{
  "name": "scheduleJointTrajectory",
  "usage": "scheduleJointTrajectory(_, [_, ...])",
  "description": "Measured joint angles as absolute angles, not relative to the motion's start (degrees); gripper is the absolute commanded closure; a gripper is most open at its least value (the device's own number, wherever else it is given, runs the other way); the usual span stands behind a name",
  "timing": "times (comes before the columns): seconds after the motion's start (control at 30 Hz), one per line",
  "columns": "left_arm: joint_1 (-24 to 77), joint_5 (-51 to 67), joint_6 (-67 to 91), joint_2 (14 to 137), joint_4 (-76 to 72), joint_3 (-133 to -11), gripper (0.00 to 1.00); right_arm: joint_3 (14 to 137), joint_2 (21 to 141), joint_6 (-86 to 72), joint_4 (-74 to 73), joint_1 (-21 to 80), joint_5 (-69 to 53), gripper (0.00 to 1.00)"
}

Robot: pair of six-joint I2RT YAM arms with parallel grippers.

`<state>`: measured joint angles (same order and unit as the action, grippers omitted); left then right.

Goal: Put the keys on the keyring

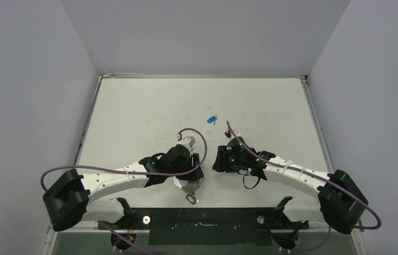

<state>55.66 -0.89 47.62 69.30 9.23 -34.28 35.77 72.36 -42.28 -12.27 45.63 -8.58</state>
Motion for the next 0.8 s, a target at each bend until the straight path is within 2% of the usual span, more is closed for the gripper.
scheduleJointTrajectory(0.27, [62.6, -11.7, 48.9, 82.7, 21.5, -48.4, 0.43, 32.7, 65.8, -41.6, -16.4, 41.1, -8.7, 0.56])
scheduleJointTrajectory(0.43, [67.6, -17.7, 49.3, 91.0, 28.8, -56.6, 0.43, 29.8, 62.0, -42.1, -18.1, 37.3, -8.5, 0.53])
scheduleJointTrajectory(0.8, [73.6, -27.4, 51.9, 105.7, 42.1, -71.3, 0.52, 27.2, 59.3, -42.6, -20.2, 32.1, -10.0, 0.51])
